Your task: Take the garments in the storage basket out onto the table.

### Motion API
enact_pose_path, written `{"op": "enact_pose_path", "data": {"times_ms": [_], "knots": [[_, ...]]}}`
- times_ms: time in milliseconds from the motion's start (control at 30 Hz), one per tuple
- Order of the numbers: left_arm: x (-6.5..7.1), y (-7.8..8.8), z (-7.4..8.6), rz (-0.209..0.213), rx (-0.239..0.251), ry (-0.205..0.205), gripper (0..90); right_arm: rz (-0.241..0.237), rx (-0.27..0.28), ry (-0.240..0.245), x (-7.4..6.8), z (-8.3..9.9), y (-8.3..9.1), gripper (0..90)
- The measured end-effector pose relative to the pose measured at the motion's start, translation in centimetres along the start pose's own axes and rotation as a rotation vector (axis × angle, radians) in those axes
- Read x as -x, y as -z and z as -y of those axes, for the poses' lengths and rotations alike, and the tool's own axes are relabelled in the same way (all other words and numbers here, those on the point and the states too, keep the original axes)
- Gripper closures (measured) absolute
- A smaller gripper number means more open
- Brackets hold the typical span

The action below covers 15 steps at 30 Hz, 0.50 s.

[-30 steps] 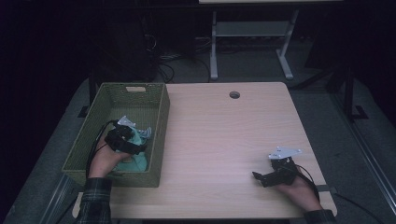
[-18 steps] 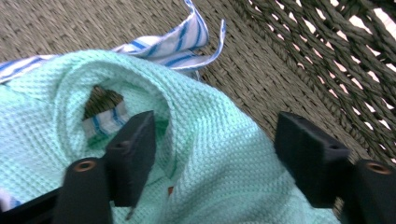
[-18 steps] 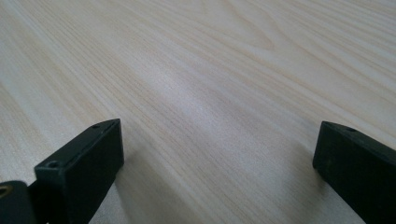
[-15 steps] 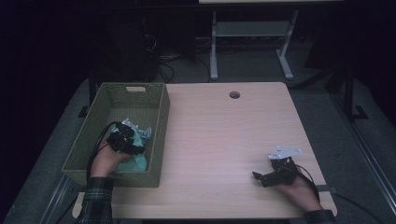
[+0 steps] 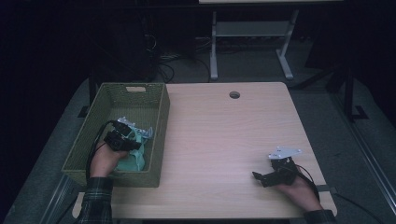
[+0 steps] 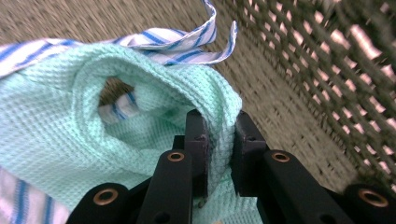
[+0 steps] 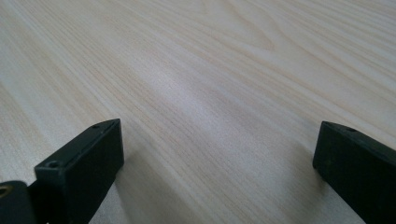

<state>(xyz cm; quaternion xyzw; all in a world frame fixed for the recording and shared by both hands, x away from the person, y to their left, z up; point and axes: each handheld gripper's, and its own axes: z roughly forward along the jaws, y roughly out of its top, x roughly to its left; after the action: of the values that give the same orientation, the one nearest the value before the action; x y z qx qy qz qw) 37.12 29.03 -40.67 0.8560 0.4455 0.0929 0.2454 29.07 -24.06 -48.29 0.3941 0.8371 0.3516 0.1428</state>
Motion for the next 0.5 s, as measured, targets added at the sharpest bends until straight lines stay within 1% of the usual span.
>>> {"op": "enact_pose_path", "data": {"times_ms": [33,67,100,167,233,267,300,333,367,500], "knots": [[-0.1,0.3,0.0,-0.002,0.018,0.004,78.6,0.000,0.000,0.000,0.0,0.0,0.0,1.5],[-0.1,0.3,0.0,-0.002,0.018,0.004,78.6,0.000,0.000,0.000,0.0,0.0,0.0,1.5],[-0.2,0.6,0.0,0.003,0.043,0.009,78.6,0.000,0.000,0.000,0.0,0.0,0.0,1.5],[-0.2,0.8,0.0,0.001,0.049,0.007,78.6,0.000,0.000,0.000,0.0,0.0,0.0,1.5],[-0.3,1.3,0.0,0.009,0.082,0.014,78.6,0.000,0.000,0.000,0.0,0.0,0.0,1.5],[-0.3,1.3,0.0,0.009,0.082,0.014,78.7,0.000,0.000,0.000,0.0,0.0,0.0,1.5],[-0.3,1.6,0.0,0.018,0.111,0.025,78.7,0.000,0.000,0.000,0.0,0.0,0.0,1.5],[-0.3,1.6,0.0,0.018,0.111,0.025,78.7,0.000,0.000,0.000,0.0,0.0,0.0,1.5],[-0.4,2.1,0.0,0.029,0.137,0.023,78.9,0.000,0.000,0.000,0.0,0.0,0.0,1.5],[-0.5,3.0,0.0,0.033,0.181,0.024,78.9,0.000,0.000,0.000,0.0,0.0,0.0,1.5]]}}
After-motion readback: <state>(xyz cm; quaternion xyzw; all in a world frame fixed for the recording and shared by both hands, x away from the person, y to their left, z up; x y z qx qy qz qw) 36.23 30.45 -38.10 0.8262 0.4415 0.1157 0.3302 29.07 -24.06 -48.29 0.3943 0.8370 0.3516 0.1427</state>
